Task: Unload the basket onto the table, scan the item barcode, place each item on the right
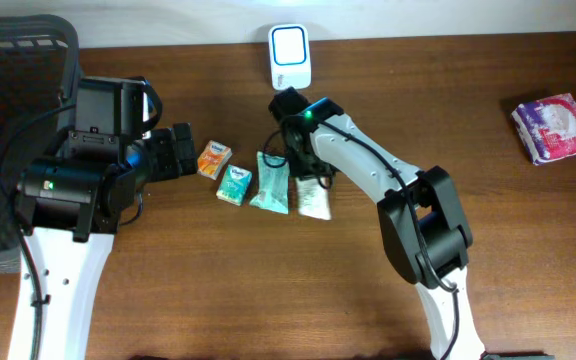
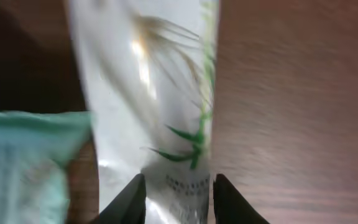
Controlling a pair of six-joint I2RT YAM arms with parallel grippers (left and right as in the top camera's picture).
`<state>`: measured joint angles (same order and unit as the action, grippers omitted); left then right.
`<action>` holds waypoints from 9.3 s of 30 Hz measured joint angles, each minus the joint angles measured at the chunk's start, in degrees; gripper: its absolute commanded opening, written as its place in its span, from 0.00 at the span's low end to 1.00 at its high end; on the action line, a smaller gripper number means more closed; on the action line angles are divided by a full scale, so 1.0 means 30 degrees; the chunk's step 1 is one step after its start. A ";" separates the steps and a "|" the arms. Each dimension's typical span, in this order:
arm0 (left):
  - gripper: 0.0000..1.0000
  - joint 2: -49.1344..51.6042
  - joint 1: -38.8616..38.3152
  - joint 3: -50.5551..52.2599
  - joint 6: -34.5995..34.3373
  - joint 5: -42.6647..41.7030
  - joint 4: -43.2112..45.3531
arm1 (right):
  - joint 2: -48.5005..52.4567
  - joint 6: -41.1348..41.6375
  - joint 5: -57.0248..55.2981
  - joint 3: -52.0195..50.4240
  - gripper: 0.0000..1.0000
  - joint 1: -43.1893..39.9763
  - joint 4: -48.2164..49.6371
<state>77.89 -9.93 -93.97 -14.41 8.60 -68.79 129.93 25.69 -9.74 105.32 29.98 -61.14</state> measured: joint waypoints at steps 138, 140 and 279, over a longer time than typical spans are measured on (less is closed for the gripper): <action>0.99 0.0000 0.0000 0.0000 0.0007 0.0000 0.0000 | -0.0525 0.0372 -0.0860 0.4160 0.99 -0.2433 -0.7723; 0.99 0.0000 0.0000 0.0000 0.0000 0.0000 0.0007 | -0.0525 0.1290 -0.2120 0.3453 0.90 -0.1581 -0.6885; 0.99 0.0000 0.0000 0.0000 0.0000 0.0000 0.0000 | 0.0175 -0.4976 0.5384 0.5712 0.04 -0.4226 0.7497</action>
<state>77.89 -9.93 -93.97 -14.41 8.60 -68.79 130.45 10.76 6.42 122.45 17.30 -38.65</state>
